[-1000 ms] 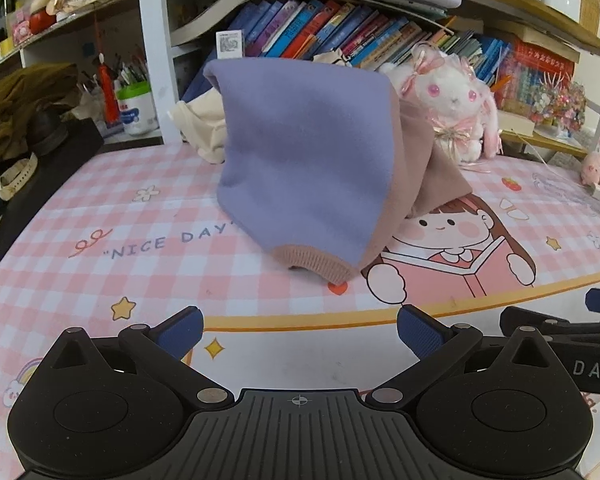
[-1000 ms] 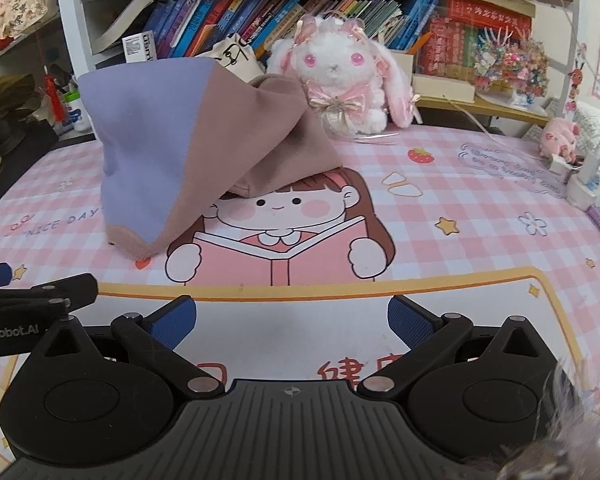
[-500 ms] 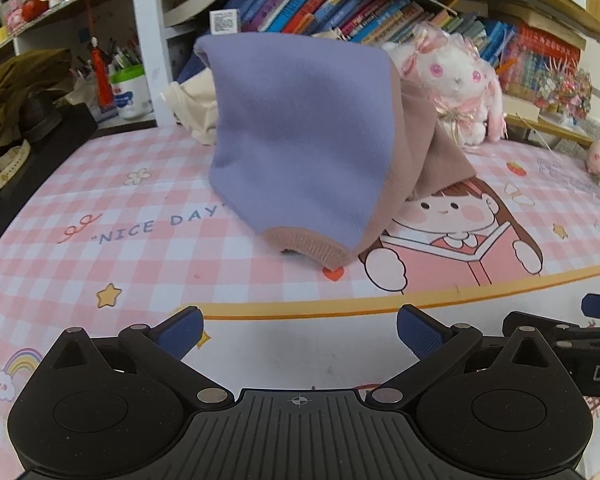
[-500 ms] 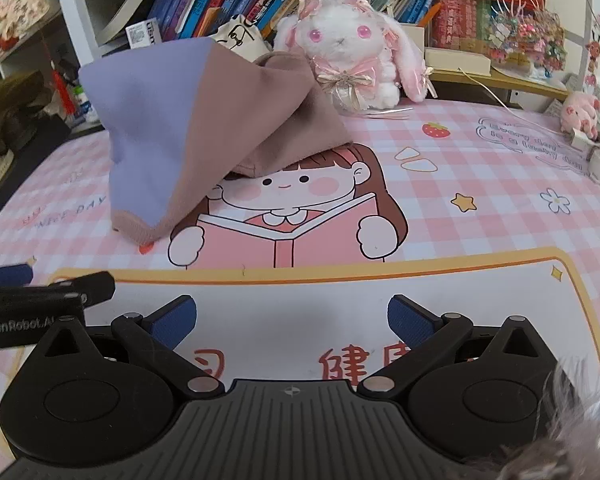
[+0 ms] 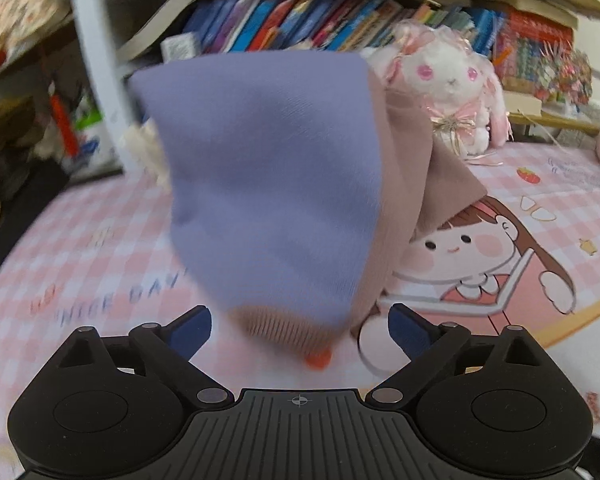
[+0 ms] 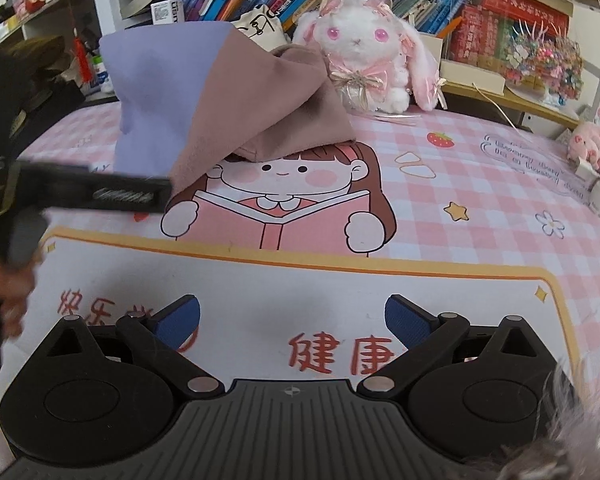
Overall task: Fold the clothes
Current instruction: 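Grasp the sweater hem with the left gripper while the right gripper grasps the other hem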
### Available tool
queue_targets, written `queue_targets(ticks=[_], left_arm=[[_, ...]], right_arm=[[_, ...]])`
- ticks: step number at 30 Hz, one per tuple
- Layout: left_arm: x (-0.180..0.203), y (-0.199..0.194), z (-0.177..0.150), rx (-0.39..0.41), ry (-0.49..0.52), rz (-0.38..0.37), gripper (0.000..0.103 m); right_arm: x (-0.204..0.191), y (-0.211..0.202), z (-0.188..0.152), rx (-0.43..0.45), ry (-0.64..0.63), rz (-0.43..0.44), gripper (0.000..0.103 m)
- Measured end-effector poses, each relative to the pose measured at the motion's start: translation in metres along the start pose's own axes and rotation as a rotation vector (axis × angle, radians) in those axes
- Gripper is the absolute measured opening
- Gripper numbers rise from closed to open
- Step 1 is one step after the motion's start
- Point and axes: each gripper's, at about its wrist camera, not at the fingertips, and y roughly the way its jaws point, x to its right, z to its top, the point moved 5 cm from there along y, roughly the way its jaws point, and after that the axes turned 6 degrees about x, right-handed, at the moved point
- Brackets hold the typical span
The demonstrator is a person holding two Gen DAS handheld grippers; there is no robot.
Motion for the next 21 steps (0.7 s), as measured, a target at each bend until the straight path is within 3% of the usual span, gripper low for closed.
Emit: queue_targets(ticks=[7,10,11,12,15,17,21], left_arm=[[0.032,0.020,0.001,0.111,0.339,0.110,0.093],[0.041,0.018,0.001,0.153,0.427,0.127,0.066],[0.042,0.017,0.001,0.162,0.443,0.128,0.045],[0.041,0.016,0.002,0.159,0.439,0.119,0.031],[0.032,0.012,0.008,0.141,0.379,0.090,0.013],[0.020,0.002,0.017,0.139,0.289,0.058,0.010],[0.000,-0.046,0.043,0.216,0.126,-0.008,0.009]], right_arm=[[0.004,-0.007,-0.001,0.021,-0.056,-0.002,0.101],[0.007,-0.009,-0.002,0.028,-0.061,-0.007,0.101],[0.009,-0.010,-0.002,0.028,-0.060,-0.009,0.101],[0.009,-0.011,-0.002,0.032,-0.064,-0.009,0.101],[0.008,-0.013,0.001,0.062,-0.112,-0.002,0.101],[0.007,-0.014,0.004,0.081,-0.144,0.002,0.101],[0.005,-0.017,0.009,0.120,-0.208,0.010,0.101]])
